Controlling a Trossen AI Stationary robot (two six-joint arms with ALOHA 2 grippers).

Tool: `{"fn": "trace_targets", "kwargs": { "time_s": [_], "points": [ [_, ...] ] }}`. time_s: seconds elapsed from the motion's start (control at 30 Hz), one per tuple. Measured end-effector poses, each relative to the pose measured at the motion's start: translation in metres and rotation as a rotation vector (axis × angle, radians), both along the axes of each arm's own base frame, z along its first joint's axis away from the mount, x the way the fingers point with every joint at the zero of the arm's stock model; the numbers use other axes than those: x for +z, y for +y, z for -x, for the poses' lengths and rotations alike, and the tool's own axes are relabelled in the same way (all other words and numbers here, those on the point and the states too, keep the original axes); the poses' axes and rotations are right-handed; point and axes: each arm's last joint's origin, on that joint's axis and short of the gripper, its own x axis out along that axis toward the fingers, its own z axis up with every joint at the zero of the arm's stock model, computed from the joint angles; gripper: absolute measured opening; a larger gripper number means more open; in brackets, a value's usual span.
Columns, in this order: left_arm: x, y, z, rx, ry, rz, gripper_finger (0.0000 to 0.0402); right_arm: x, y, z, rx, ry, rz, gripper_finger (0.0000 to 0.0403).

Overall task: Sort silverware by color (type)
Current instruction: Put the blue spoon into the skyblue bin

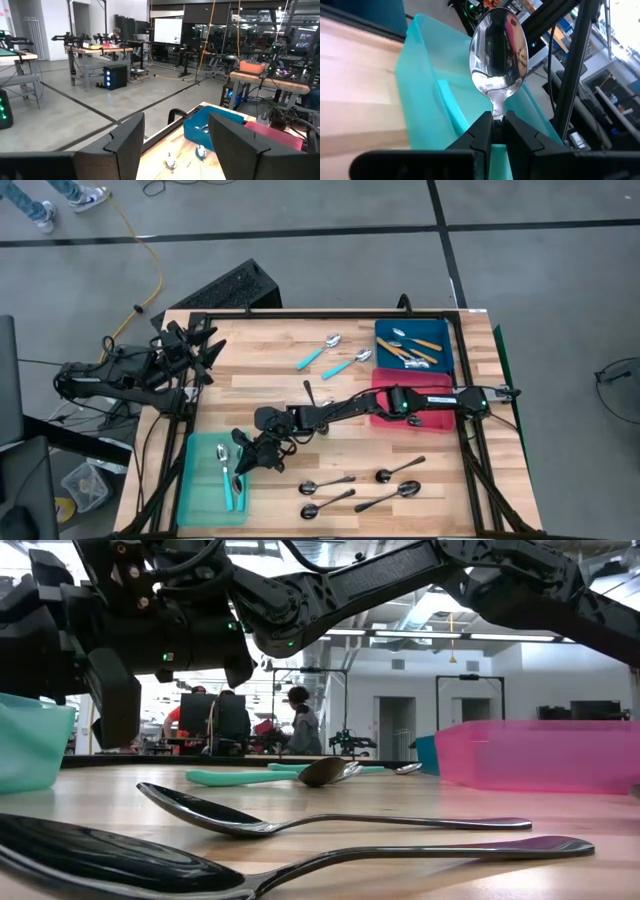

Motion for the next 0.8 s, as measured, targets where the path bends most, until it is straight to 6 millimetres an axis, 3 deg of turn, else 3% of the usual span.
{"fn": "trace_targets", "kwargs": {
  "time_s": [0.8],
  "points": [
    [-0.0015, 0.0, -0.0001, 0.0, 0.016, 0.0, 0.0206, -0.0002, -0.0017, -0.0007, -0.049, 0.074, -0.068, 0.0074]
  ]
}}
